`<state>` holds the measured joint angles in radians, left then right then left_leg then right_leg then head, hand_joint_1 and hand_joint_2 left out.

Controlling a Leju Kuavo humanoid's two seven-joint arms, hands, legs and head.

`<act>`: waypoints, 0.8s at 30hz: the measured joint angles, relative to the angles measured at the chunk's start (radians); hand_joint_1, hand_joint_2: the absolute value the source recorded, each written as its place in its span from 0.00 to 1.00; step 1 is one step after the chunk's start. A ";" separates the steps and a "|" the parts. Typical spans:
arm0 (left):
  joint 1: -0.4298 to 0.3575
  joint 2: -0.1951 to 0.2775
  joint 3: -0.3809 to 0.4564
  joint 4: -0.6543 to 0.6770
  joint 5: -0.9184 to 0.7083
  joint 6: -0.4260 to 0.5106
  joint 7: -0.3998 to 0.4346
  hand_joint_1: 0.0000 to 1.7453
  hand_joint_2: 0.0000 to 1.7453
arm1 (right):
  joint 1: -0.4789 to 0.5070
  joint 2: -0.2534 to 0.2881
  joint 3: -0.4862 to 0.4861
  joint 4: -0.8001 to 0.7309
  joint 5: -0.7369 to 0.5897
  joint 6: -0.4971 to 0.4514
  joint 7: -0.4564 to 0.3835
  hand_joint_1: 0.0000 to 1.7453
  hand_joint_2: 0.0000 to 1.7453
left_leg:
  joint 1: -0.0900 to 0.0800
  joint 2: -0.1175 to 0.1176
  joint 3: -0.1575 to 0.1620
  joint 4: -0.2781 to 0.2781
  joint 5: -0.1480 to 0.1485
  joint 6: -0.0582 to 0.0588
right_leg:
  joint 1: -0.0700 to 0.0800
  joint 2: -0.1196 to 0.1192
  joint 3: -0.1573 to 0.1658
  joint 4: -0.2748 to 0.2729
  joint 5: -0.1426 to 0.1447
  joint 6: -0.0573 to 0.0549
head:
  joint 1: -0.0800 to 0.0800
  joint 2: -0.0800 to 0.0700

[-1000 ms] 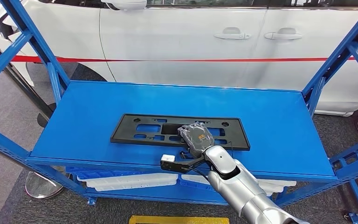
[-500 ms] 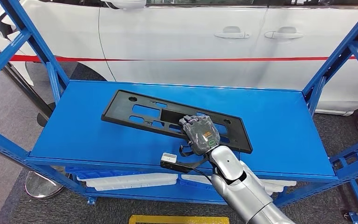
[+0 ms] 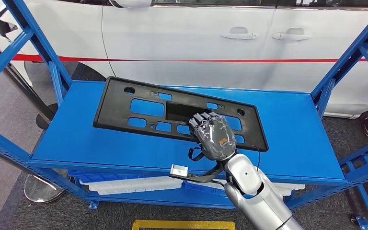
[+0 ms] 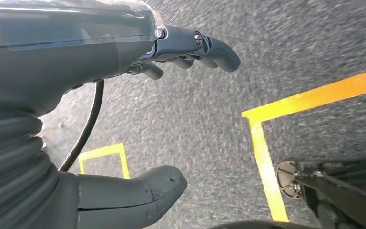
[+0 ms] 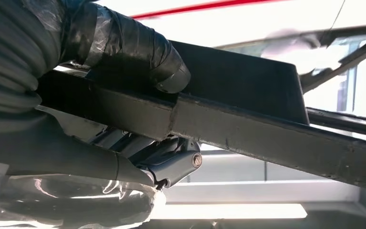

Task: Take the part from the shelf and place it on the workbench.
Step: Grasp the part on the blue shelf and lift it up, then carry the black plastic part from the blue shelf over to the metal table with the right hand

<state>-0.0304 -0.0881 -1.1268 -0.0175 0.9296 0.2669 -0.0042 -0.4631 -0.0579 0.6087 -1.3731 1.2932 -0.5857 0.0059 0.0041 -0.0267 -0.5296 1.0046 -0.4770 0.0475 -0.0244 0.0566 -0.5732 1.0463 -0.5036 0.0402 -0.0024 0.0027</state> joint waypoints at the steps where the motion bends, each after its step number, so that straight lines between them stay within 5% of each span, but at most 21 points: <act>1: 0.000 0.000 -0.003 0.000 0.000 0.001 -0.005 0.00 1.00 | 0.003 -0.007 -0.004 -0.011 0.003 -0.004 0.000 1.00 1.00 | 0.002 0.008 -0.003 -0.005 0.006 0.006 | 0.002 -0.020 -0.019 0.040 -0.030 -0.001 | 0.001 0.000; 3: 0.003 0.000 -0.010 0.000 -0.001 0.003 -0.011 0.00 1.00 | 0.010 -0.019 -0.008 -0.028 0.008 -0.010 -0.003 1.00 1.00 | -0.001 0.022 -0.015 -0.004 0.011 0.011 | 0.003 -0.044 -0.074 0.166 -0.099 -0.002 | 0.002 0.000; 5: 0.007 0.000 -0.017 0.000 -0.005 0.006 -0.003 0.00 1.00 | 0.025 -0.032 -0.008 -0.038 0.012 -0.012 -0.011 1.00 1.00 | -0.003 0.034 -0.027 0.003 0.013 0.011 | 0.002 -0.047 -0.103 0.246 -0.119 0.000 | 0.002 0.000; 6: 0.008 0.000 -0.020 0.000 -0.006 0.007 0.005 0.00 1.00 | 0.033 -0.039 -0.008 -0.040 0.013 -0.013 -0.015 1.00 1.00 | -0.003 0.038 -0.032 0.008 0.014 0.010 | 0.002 -0.048 -0.092 0.234 -0.100 -0.001 | 0.002 0.000; 9: 0.011 -0.003 -0.029 0.000 -0.010 0.014 0.020 0.00 1.00 | 0.051 -0.057 -0.008 -0.043 0.016 -0.026 -0.027 1.00 1.00 | -0.004 0.044 -0.049 0.025 0.015 0.005 | 0.005 -0.056 0.006 0.058 -0.021 -0.011 | 0.002 0.000; 11: 0.013 -0.004 -0.035 0.000 -0.014 0.019 0.023 0.00 1.00 | 0.059 -0.067 -0.008 -0.054 0.011 -0.037 -0.032 1.00 1.00 | -0.005 0.044 -0.058 0.030 0.021 -0.007 | 0.012 -0.058 0.033 -0.003 -0.008 -0.021 | 0.002 0.000; 15: 0.022 -0.006 -0.047 0.000 -0.024 0.023 0.042 0.00 1.00 | 0.073 -0.083 -0.008 -0.093 -0.004 -0.037 -0.037 1.00 1.00 | -0.003 0.040 -0.071 0.041 0.015 -0.036 | 0.011 -0.058 0.017 -0.015 0.015 -0.047 | 0.001 0.000; 18: 0.026 -0.007 -0.056 0.000 -0.031 0.025 0.054 0.00 1.00 | 0.082 -0.089 -0.008 -0.117 -0.015 -0.034 -0.039 1.00 1.00 | 0.003 0.035 -0.118 0.172 -0.102 -0.051 | 0.008 -0.060 -0.012 -0.022 0.044 -0.066 | 0.000 0.000; 20: 0.027 -0.008 -0.061 0.000 -0.035 0.025 0.059 0.00 1.00 | 0.090 -0.094 -0.008 -0.132 -0.025 -0.030 -0.041 1.00 1.00 | 0.007 0.035 -0.140 0.277 -0.153 -0.058 | 0.009 -0.060 -0.037 -0.019 0.061 -0.066 | 0.000 0.000; 22: 0.027 -0.008 -0.065 0.000 -0.038 0.026 0.060 0.00 1.00 | 0.097 -0.100 -0.008 -0.145 -0.034 -0.026 -0.045 1.00 1.00 | 0.009 0.035 -0.108 0.269 -0.124 -0.060 | 0.009 -0.059 -0.062 -0.014 0.078 -0.063 | 0.000 0.000; 24: 0.026 -0.008 -0.067 0.000 -0.038 0.027 0.056 0.00 1.00 | 0.102 -0.105 -0.008 -0.159 -0.039 -0.025 -0.049 1.00 1.00 | 0.010 0.032 -0.020 0.145 -0.077 -0.056 | 0.009 -0.058 -0.085 -0.007 0.093 -0.056 | 0.000 0.000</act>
<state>-0.0043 -0.0959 -1.1935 -0.0172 0.8912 0.2935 0.0513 -0.3614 -0.1632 0.6004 -1.5323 1.2540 -0.6108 -0.0427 0.0138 0.0054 -0.5500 1.1495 -0.5540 -0.0082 -0.0153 -0.0012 -0.6580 1.0392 -0.4109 -0.0157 -0.0020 0.0027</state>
